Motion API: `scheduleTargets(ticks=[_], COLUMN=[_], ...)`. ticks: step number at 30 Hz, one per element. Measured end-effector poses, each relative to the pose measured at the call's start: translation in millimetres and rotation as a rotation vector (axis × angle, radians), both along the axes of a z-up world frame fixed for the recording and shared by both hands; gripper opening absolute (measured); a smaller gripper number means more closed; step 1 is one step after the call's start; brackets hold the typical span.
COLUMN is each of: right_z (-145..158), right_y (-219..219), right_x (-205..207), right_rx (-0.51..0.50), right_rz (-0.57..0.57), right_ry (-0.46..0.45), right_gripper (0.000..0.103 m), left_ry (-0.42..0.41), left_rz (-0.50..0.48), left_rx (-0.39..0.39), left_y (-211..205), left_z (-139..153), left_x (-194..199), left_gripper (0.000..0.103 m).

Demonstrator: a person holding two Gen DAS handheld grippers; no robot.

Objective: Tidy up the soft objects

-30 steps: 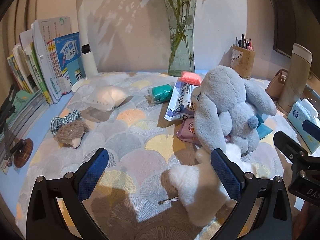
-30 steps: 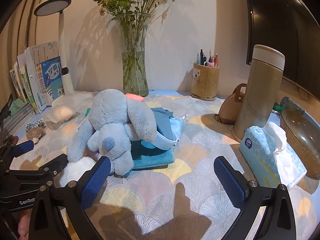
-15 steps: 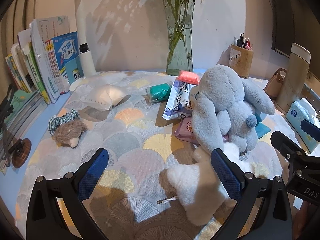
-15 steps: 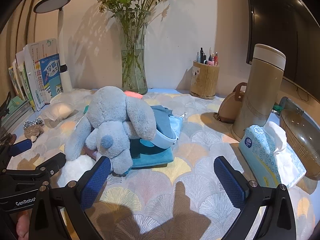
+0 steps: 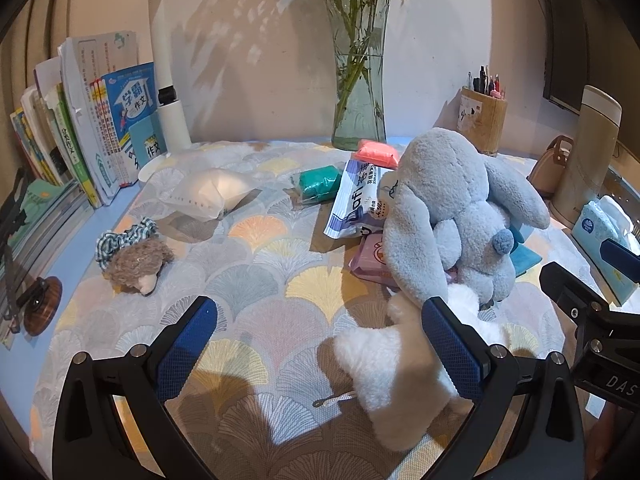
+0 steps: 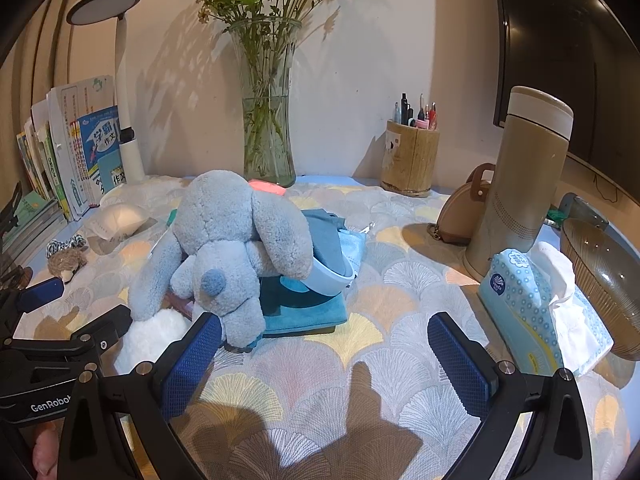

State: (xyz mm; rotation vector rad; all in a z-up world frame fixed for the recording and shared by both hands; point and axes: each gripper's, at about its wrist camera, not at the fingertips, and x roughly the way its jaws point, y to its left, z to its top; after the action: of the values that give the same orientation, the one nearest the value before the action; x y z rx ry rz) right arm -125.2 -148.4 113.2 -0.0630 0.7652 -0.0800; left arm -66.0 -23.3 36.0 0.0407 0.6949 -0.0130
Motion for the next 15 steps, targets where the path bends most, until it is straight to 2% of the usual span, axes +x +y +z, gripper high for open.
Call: scheduleTargets(ticks=[15], right_z=[-0.1], right_y=[1.2], right_x=[0.1], right_rx=[-0.004], right_rz=[-0.004], right_ry=[0.002], right_gripper=[0.103], left_ry=[-0.002], left_rz=[0.003], left_rx=[0.002], left_y=[-0.7], left_z=[0.1], left_x=[-0.3], left_gripper=[0.102])
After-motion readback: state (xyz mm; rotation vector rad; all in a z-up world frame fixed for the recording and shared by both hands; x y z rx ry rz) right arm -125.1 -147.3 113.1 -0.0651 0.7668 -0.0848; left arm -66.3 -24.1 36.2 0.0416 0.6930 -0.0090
